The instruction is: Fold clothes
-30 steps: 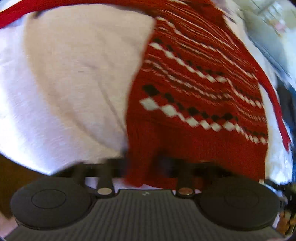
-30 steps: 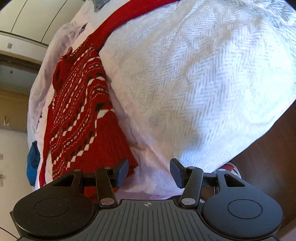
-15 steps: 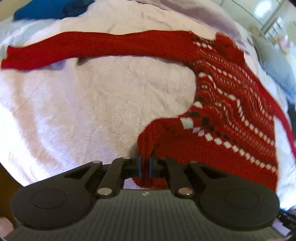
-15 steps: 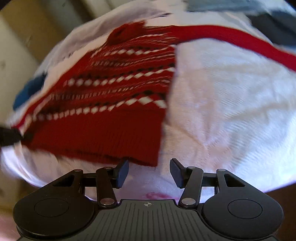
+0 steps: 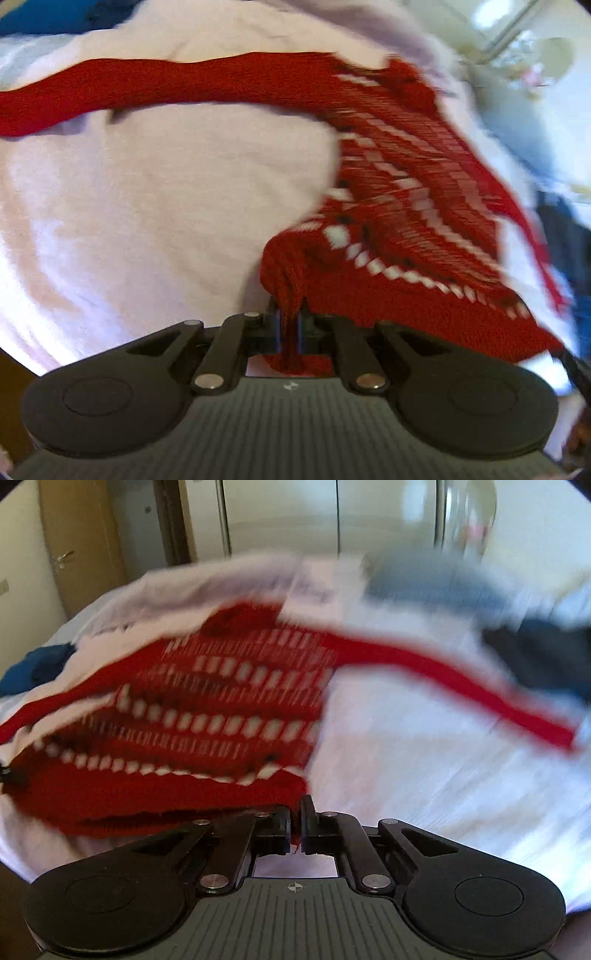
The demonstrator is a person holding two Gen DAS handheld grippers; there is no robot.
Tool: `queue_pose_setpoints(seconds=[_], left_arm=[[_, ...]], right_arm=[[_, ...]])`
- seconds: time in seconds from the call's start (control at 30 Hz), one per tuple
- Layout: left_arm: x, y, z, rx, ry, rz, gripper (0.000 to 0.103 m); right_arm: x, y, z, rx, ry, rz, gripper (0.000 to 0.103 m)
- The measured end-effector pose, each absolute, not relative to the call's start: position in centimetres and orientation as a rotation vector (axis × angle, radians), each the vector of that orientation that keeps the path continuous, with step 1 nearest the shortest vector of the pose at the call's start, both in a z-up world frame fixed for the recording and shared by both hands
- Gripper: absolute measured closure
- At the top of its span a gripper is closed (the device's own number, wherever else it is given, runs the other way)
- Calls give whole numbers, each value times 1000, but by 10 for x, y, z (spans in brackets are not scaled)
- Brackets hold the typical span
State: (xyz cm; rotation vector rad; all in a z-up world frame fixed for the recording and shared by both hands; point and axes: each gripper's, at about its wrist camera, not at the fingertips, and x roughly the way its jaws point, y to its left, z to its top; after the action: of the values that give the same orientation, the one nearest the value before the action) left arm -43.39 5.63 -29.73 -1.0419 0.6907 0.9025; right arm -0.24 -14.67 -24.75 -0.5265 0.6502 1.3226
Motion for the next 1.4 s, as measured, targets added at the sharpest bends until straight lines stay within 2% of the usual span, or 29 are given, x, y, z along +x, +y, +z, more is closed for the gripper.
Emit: queue_pose_setpoints(seconds=[0.1,0.17,0.33,0.4,0.47,0.53,0.6,0.67,0.83,1.0,1.07,1.17,1.3,1.4], left_arm=[[-423,26,-298,-1041,718,803,98],[-417,12,-315,-1076,767,808,97],[-416,9,-353,-1229,888,868,95],[-420,11,-348,-1191,927,865,93],[-423,14,-338,-1154,934,861,91],[-426,19,-329,-1129,915,863,84],[-424,27,-323,-1116,864,877,76],[-415,36,-324,-1099,823,902,76],[-374,55,-341,-998,806,967,76],[-373,35,-354,-969,960,927,76],[-384,30,-353,-1015,1004,930,78],[-395,35,-330,-1024,945,955,80],[-375,76,-301,-975,815,936,80],[-334,117,-307,-938,792,920,80]], right_arm=[[11,-165,-219,-655,540,1301,100],[17,-171,-232,-803,573,1310,100],[25,-163,-308,-1098,861,1200,100],[32,-164,-318,-1099,1004,1198,100],[40,-167,-312,-1036,1046,1210,98],[50,-165,-300,-943,1075,1220,88],[62,-158,-286,-790,1088,1234,62],[74,-147,-280,-627,1102,1246,55],[85,-99,-295,-449,1056,1273,55],[62,-104,-340,-814,1100,1179,55],[60,-118,-334,-841,1105,1142,55],[68,-125,-317,-788,1163,1019,55],[71,-82,-278,-624,1067,1080,55],[63,-26,-270,-600,973,1207,55]])
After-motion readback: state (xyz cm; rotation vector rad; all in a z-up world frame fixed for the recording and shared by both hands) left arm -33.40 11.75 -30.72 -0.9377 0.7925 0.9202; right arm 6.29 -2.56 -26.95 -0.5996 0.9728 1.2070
